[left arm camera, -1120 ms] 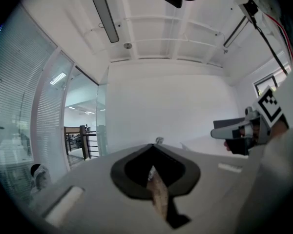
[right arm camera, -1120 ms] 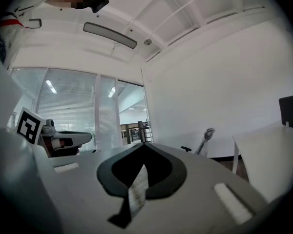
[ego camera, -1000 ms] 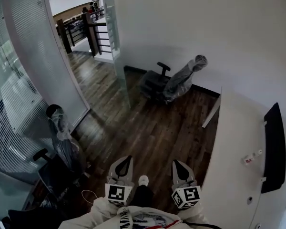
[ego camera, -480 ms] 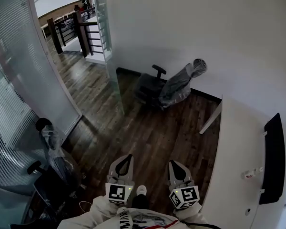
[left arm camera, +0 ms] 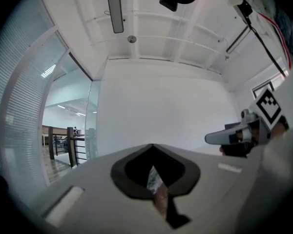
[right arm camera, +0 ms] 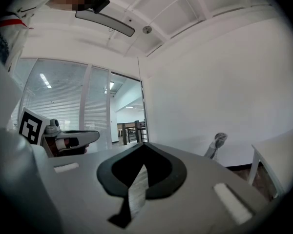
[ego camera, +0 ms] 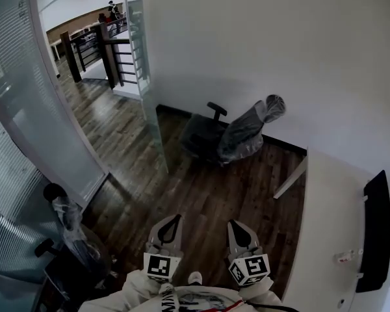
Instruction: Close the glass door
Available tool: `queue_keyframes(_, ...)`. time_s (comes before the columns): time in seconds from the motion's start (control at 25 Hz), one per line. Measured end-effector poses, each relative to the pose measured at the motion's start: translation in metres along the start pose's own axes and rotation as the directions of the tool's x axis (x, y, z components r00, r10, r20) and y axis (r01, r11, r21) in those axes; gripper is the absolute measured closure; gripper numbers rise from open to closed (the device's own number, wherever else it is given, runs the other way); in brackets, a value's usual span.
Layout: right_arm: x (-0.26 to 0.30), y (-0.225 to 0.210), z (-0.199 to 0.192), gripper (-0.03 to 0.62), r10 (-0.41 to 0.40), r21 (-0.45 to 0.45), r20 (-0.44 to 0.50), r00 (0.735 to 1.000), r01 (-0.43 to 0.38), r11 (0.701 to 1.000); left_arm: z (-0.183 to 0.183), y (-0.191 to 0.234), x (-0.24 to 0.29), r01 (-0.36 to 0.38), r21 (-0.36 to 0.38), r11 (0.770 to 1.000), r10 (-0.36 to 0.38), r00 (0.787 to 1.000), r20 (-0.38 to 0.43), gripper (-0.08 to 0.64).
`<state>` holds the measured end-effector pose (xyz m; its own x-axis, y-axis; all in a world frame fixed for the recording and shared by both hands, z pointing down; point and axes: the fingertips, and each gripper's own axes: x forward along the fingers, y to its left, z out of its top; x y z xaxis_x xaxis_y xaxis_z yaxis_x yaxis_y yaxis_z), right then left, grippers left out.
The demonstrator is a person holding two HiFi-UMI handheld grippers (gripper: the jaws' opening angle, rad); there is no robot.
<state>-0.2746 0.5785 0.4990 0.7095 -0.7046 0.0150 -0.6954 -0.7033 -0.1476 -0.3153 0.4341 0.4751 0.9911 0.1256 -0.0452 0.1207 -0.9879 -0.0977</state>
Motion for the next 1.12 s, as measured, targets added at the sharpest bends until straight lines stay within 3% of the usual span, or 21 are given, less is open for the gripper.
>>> queue_keyframes(0.52, 0.055, -0.043, 0.002, 0.589, -0.009, 0.016, -0.002, 1.0, 0.009, 1.0, -0.011, 0.013, 0.068, 0.031, 0.006, 0.999, -0.031, 1.0, 0.0, 0.56)
queue_keyframes(0.8, 0.121, -0.087, 0.007, 0.591, 0.053, 0.011, 0.002, 0.999, -0.053, 0.999, -0.019, 0.028, 0.136, -0.016, -0.012, 1.0, 0.016, 0.999, -0.031, 0.56)
queue_keyframes(1.12, 0.198, -0.152, 0.014, 0.589, 0.127, -0.005, -0.021, 0.992, -0.127, 0.992, -0.039, 0.048, 0.232, -0.087, 0.015, 0.996, 0.087, 0.995, -0.056, 0.559)
